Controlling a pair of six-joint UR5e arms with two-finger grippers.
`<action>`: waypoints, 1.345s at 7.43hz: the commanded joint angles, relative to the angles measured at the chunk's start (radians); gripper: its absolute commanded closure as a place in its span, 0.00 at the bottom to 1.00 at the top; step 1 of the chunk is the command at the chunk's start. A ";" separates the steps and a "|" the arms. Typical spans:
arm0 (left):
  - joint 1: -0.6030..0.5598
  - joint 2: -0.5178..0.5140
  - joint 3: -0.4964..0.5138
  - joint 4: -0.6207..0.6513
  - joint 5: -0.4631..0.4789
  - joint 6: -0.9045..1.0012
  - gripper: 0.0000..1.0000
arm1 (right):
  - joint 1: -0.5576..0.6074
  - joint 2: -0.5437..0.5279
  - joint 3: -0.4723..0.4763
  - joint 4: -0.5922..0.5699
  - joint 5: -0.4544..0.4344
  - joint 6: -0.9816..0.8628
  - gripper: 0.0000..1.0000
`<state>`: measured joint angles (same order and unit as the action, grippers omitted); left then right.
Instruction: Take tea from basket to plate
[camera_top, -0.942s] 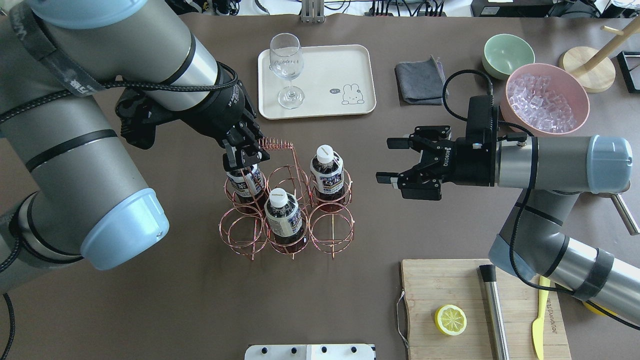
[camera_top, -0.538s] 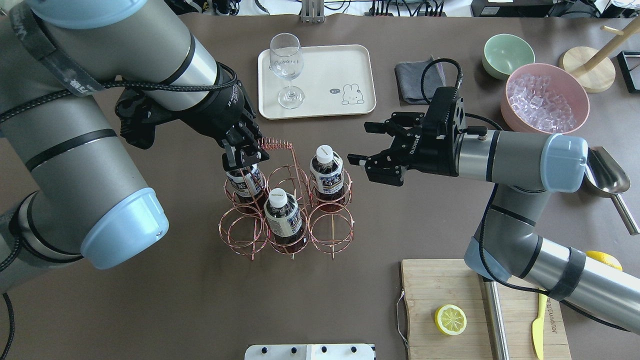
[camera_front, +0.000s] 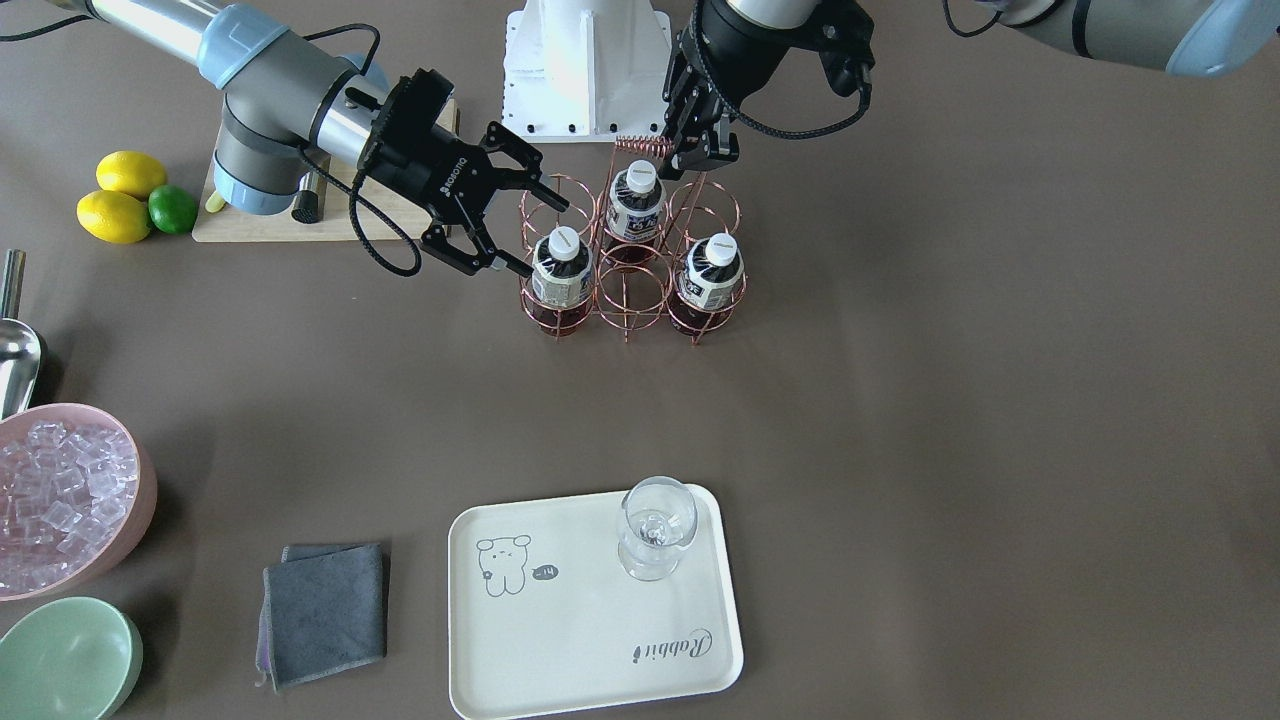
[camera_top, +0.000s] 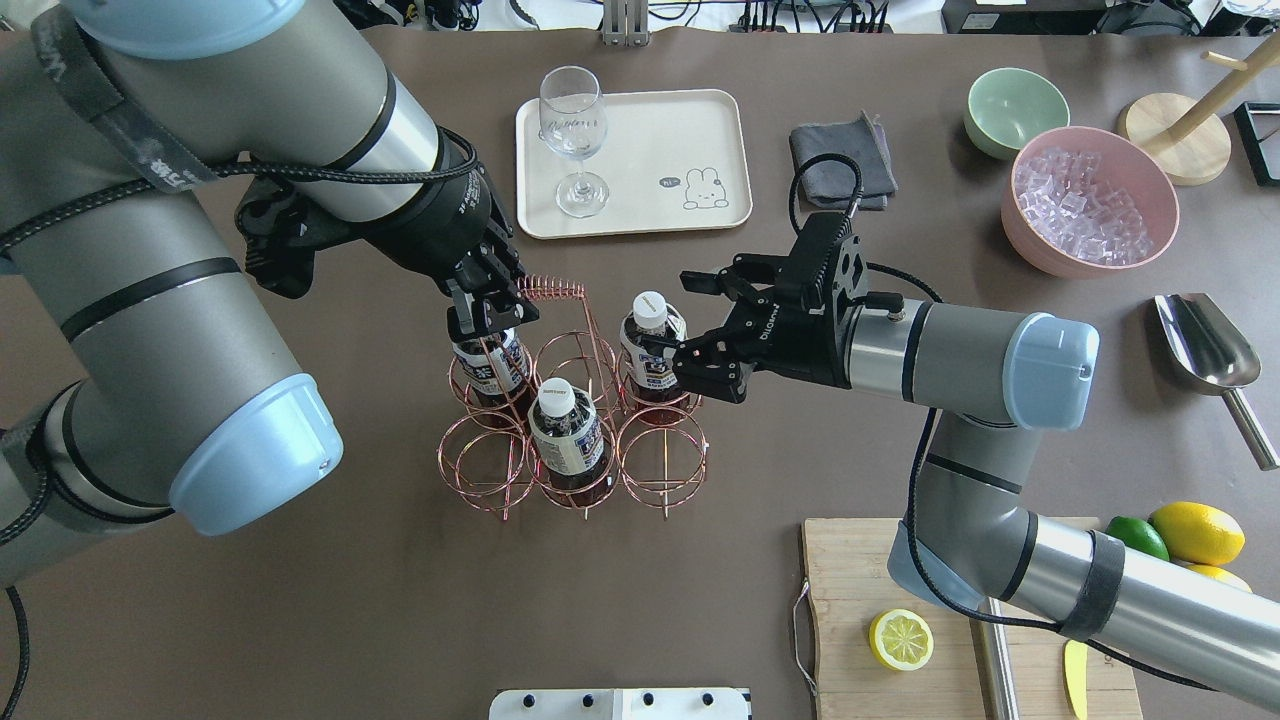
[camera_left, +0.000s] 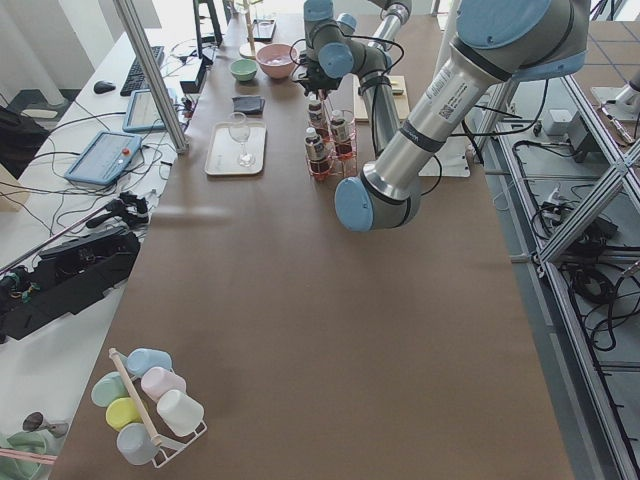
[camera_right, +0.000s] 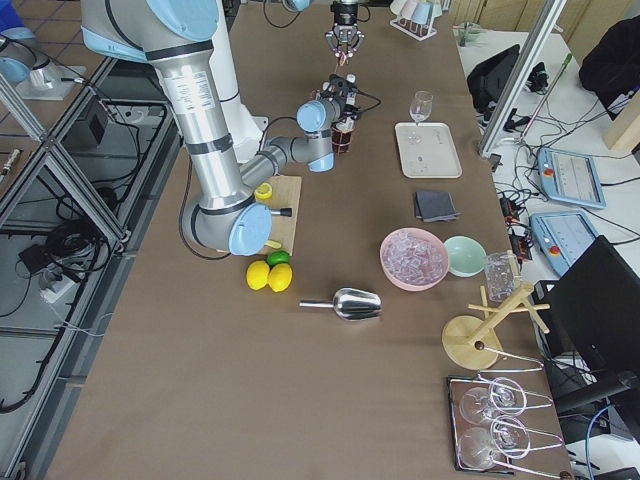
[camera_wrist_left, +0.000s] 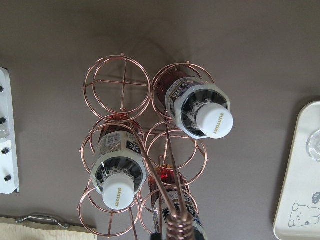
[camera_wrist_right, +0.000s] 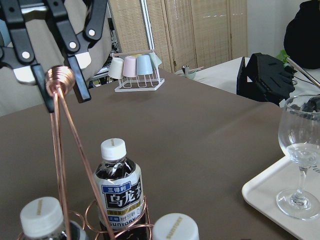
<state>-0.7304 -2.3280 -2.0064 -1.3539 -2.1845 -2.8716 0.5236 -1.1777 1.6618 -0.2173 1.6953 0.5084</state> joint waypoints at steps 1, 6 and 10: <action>0.000 -0.001 0.005 -0.001 -0.001 0.000 1.00 | -0.017 0.007 -0.002 -0.005 -0.023 -0.001 0.23; 0.000 0.001 0.005 -0.001 0.000 0.002 1.00 | -0.022 0.036 -0.004 -0.033 -0.039 -0.001 0.26; 0.000 0.002 0.005 -0.001 -0.001 0.002 1.00 | -0.043 0.027 -0.008 -0.025 -0.059 -0.023 0.72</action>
<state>-0.7302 -2.3263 -2.0019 -1.3546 -2.1856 -2.8701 0.4851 -1.1460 1.6548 -0.2470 1.6404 0.5050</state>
